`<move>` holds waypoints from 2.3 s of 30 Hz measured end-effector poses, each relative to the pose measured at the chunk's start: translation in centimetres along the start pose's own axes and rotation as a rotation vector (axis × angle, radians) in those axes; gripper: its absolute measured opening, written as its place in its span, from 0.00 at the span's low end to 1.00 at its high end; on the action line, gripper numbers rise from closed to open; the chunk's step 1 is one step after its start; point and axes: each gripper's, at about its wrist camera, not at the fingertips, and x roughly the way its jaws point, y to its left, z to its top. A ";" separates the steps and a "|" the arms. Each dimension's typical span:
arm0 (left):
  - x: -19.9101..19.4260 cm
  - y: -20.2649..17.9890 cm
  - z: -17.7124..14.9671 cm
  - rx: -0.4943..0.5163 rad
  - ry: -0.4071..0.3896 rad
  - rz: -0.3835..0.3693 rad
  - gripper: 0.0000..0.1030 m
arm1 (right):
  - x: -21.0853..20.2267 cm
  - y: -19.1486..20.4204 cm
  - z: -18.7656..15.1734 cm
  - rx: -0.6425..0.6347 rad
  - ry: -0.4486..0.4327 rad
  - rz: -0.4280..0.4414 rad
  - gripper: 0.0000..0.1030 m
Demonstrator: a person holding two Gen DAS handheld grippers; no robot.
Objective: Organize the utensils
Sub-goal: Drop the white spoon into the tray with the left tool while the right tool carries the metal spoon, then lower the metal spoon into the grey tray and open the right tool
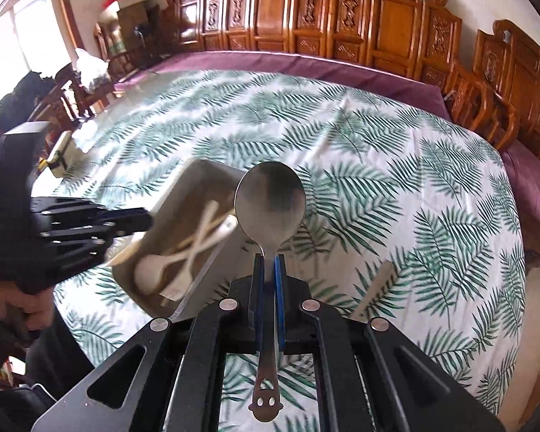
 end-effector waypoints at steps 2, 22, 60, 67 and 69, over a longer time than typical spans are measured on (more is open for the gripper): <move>-0.1 0.2 0.0 -0.005 -0.003 -0.002 0.10 | -0.1 0.9 0.4 -0.008 -0.007 0.013 0.07; -7.9 4.5 -1.7 -0.042 -0.146 0.077 0.60 | 2.5 6.7 2.2 0.001 -0.005 0.096 0.07; -11.1 8.8 -3.6 -0.070 -0.201 0.146 0.92 | 11.4 9.2 4.2 0.211 0.086 0.147 0.10; -10.6 7.1 -3.3 -0.045 -0.193 0.134 0.92 | 7.4 7.2 2.3 0.146 0.022 0.089 0.10; -10.4 6.2 -3.1 -0.031 -0.189 0.124 0.92 | 5.9 5.9 1.3 0.136 0.005 0.059 0.10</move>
